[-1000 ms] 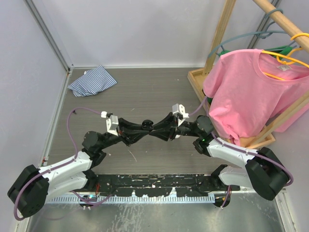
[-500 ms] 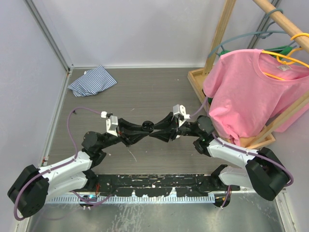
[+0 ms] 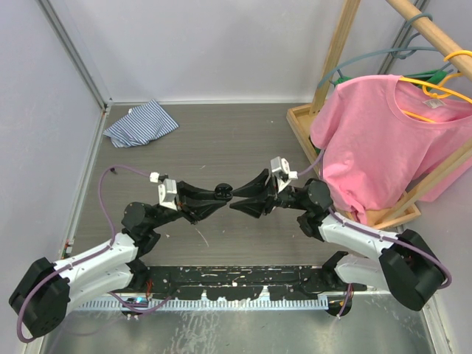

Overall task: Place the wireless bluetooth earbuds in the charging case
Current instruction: Adjust the charging case.

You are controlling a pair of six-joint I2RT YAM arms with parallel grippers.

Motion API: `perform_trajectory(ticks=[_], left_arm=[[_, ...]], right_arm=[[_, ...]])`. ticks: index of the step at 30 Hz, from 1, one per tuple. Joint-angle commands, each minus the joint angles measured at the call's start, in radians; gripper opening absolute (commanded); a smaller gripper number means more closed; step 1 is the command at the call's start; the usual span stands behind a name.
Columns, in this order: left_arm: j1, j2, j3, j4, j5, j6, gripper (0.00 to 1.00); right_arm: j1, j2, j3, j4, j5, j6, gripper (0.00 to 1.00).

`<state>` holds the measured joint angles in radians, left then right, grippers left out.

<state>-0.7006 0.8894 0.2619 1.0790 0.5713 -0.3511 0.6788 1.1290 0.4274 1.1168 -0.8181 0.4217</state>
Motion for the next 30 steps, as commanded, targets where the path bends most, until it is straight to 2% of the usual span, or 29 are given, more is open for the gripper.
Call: perform_trajectory(ticks=[1, 15, 30], left_arm=[[-0.006, -0.013, 0.028, 0.038, -0.005, 0.010, 0.00], [-0.017, 0.023, 0.034, 0.092, -0.012, -0.015, 0.00], [-0.036, 0.002, 0.041, 0.104, -0.048, -0.037, 0.02]], right_arm=[[0.004, 0.029, -0.005, 0.167, 0.029, 0.116, 0.46], [0.016, 0.118, -0.022, 0.385, 0.092, 0.285, 0.43], [0.038, 0.146, -0.012, 0.402, 0.103, 0.298, 0.38]])
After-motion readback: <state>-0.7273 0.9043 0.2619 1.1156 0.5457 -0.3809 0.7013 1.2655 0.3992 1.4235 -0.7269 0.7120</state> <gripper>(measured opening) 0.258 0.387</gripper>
